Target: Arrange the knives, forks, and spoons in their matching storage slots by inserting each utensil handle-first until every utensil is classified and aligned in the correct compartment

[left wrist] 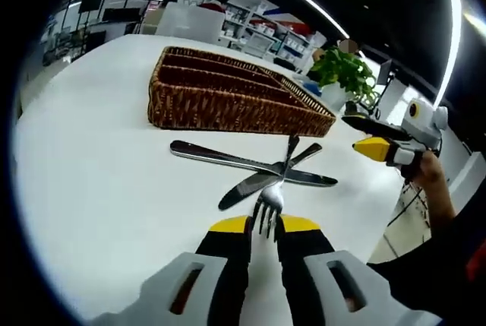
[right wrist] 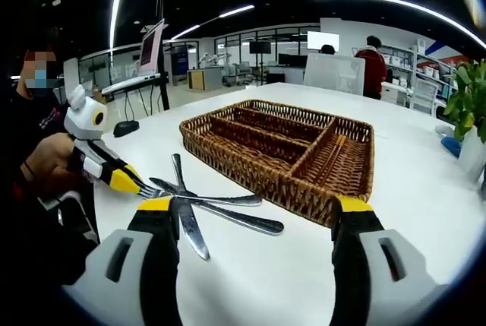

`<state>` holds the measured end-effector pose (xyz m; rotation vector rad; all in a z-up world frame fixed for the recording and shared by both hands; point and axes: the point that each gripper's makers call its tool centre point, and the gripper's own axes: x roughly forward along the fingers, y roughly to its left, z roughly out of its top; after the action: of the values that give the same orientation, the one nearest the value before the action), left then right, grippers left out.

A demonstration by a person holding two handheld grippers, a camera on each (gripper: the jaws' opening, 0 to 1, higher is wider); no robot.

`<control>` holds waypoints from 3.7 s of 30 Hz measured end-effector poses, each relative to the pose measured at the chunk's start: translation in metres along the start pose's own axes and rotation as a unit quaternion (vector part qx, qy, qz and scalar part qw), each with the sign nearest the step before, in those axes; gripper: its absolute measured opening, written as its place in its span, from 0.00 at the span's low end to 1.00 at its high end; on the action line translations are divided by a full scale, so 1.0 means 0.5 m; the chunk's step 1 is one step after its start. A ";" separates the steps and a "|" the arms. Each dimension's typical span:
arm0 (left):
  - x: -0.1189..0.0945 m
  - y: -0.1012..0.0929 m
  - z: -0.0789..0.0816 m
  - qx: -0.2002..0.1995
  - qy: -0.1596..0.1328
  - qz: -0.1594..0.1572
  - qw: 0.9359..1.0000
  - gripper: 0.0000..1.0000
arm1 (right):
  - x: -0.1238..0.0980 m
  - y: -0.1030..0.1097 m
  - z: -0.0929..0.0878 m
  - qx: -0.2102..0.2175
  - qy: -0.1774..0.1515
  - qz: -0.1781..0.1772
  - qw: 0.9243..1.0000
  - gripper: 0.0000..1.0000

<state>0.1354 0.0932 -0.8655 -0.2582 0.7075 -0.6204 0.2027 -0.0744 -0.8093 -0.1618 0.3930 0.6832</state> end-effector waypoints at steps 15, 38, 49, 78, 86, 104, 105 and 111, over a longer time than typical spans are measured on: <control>-0.004 0.004 0.010 -0.002 -0.017 0.004 1.000 0.07 | -0.002 0.009 -0.003 -0.007 0.002 0.006 1.000 0.82; -0.025 -0.008 0.060 -0.017 -0.022 -0.015 1.000 0.01 | 0.031 0.079 0.024 -0.122 -0.002 0.089 0.989 0.57; -0.025 -0.009 0.093 -0.005 -0.022 -0.015 1.000 0.01 | 0.069 0.129 0.015 -0.182 0.010 0.139 0.973 0.44; -0.028 -0.009 0.122 -0.035 -0.025 -0.018 0.999 0.01 | 0.146 0.180 -0.016 -0.370 -0.013 0.196 0.908 0.09; -0.025 -0.010 0.125 -0.052 -0.020 -0.020 0.998 0.01 | 0.146 0.179 -0.010 -0.426 -0.035 0.184 0.885 0.04; -0.028 -0.009 0.179 0.094 -0.090 0.000 0.992 0.23 | 0.143 0.182 -0.003 -0.460 -0.041 0.179 0.869 0.01; -0.029 -0.010 0.180 0.102 -0.091 0.002 0.991 0.26 | 0.142 0.181 -0.001 -0.458 -0.041 0.179 0.870 0.01; -0.033 -0.022 0.188 0.140 -0.102 -0.004 0.985 0.37 | 0.141 0.177 0.005 -0.453 -0.041 0.174 0.873 0.01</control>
<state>0.1842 0.0962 -0.7826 -0.0623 0.4168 -0.6824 0.1963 0.0349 -0.8372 -0.9708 -0.0173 1.1956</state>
